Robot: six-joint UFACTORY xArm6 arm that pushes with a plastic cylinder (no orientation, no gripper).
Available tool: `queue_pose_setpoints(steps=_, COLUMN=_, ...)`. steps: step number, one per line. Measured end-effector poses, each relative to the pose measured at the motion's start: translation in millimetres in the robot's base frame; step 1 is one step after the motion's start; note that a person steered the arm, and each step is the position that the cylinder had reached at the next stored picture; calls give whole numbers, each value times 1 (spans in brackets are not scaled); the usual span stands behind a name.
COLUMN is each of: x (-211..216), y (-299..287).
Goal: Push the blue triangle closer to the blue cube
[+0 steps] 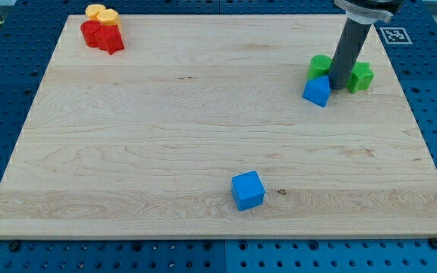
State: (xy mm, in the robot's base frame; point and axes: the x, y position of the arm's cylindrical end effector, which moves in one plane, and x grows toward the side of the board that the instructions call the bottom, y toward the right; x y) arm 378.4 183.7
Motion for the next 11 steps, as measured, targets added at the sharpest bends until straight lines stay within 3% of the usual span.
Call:
queue_pose_setpoints(steps=2, x=31, y=-18)
queue_pose_setpoints(steps=6, x=-11, y=-113)
queue_pose_setpoints(steps=8, x=-9, y=-146)
queue_pose_setpoints(steps=10, x=54, y=-150)
queue_pose_setpoints(steps=11, x=57, y=-157)
